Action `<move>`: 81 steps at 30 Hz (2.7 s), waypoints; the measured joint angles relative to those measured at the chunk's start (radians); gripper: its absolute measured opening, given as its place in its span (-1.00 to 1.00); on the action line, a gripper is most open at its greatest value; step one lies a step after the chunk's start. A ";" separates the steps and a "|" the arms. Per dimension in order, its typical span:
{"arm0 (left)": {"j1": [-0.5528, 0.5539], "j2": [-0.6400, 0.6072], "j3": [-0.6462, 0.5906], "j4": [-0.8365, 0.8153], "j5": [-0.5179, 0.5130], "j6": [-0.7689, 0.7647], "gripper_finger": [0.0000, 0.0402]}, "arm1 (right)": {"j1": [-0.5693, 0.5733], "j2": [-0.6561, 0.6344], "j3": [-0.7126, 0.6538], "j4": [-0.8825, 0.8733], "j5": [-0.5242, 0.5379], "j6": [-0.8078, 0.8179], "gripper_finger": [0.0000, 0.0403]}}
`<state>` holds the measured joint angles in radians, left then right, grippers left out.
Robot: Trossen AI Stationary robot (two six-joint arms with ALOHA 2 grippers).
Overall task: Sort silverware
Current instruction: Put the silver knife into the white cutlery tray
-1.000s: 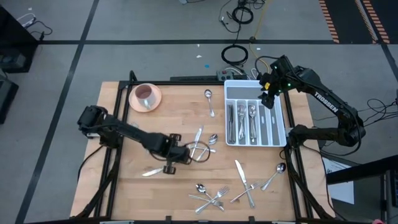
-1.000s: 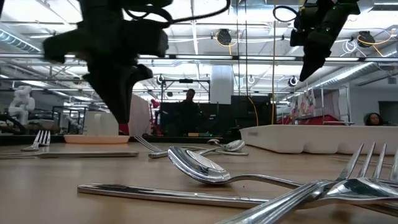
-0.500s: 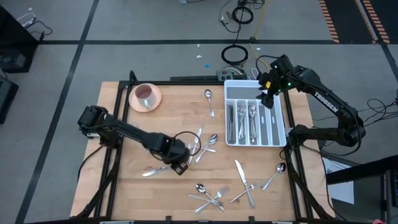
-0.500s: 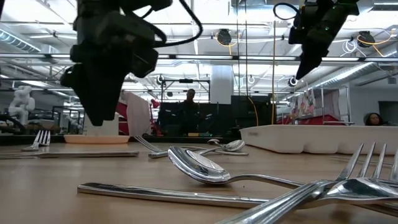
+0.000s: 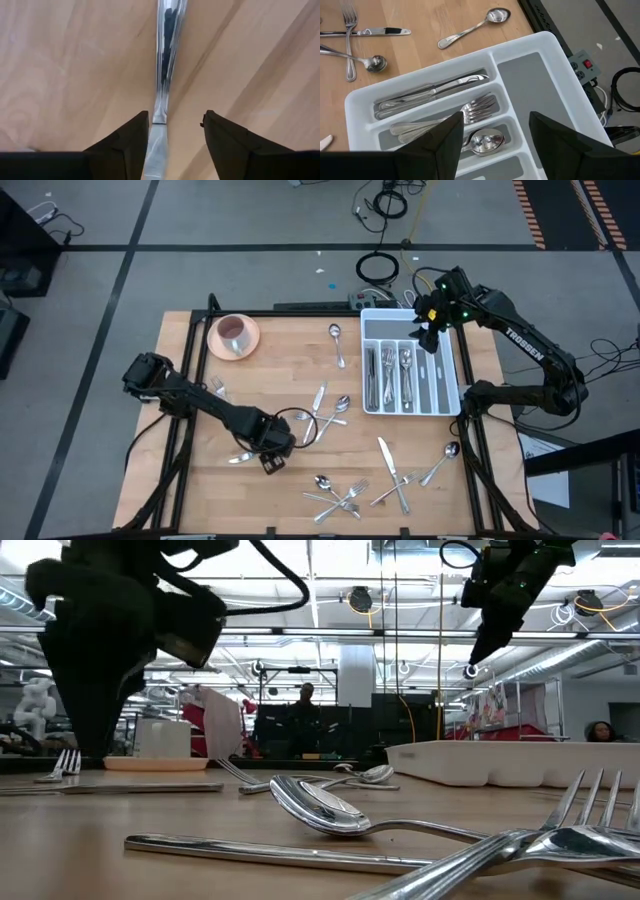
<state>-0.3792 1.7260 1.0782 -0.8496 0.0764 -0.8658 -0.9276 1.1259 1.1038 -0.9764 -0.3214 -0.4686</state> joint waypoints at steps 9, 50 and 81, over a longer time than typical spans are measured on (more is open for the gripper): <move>0.022 0.071 -0.038 0.035 -0.002 0.165 -0.04 | 0.000 0.000 0.000 0.000 0.000 0.055 0.09; 0.071 0.001 0.072 -0.003 -0.115 0.047 -0.99 | 0.053 0.024 0.000 0.080 -0.031 0.011 0.11; 0.055 -0.658 0.075 -0.511 -0.565 -0.175 -0.88 | 0.982 0.902 0.422 0.694 0.014 0.087 0.28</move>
<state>-0.3239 1.0677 1.1530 -1.3610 -0.4881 -1.0409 0.0544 2.0279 1.5259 -0.2822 -0.3070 -0.3817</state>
